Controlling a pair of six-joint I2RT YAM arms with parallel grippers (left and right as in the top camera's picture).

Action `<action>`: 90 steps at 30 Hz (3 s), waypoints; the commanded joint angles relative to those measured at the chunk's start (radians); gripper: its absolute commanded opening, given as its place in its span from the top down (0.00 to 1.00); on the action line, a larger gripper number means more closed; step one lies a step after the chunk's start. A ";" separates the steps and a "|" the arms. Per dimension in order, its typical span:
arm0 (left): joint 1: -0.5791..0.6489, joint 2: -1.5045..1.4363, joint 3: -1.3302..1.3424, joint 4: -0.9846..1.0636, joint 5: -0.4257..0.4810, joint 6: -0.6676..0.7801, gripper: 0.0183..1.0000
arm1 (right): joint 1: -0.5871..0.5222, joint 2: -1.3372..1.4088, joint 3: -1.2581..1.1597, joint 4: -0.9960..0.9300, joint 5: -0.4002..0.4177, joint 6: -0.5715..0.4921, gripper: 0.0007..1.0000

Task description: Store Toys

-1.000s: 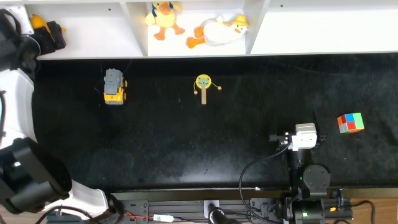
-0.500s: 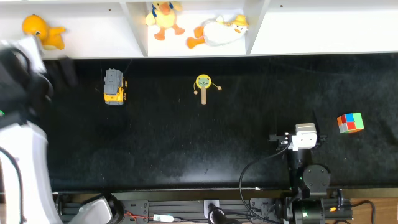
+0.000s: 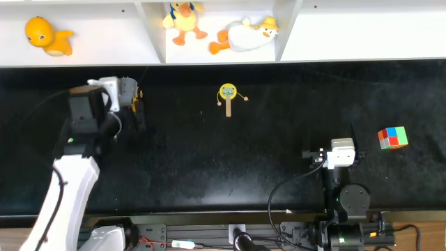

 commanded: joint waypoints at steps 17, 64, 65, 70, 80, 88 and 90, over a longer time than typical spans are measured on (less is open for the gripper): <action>-0.016 0.269 -0.001 0.290 -0.171 -0.005 0.06 | -0.003 -0.006 -0.014 0.004 0.003 0.000 0.00; -0.016 0.307 0.463 0.105 -0.069 -0.009 0.64 | -0.003 -0.006 -0.014 0.004 0.003 0.000 0.00; -0.016 0.339 0.492 0.106 -0.069 -0.009 0.64 | -0.003 -0.006 -0.014 0.005 0.003 0.000 0.01; -0.016 0.496 0.618 0.130 -0.062 -0.015 0.62 | -0.003 -0.006 -0.014 0.005 0.003 0.000 0.00; -0.016 0.499 0.616 0.072 -0.093 -0.018 0.00 | -0.003 -0.006 -0.014 0.004 0.003 0.000 0.00; -0.016 0.190 0.344 -0.035 -0.178 -0.008 0.00 | -0.003 -0.006 -0.014 0.005 0.003 0.000 0.01; -0.016 0.065 0.227 -0.040 -0.220 -0.008 0.00 | -0.003 -0.006 -0.014 0.005 0.003 0.000 0.01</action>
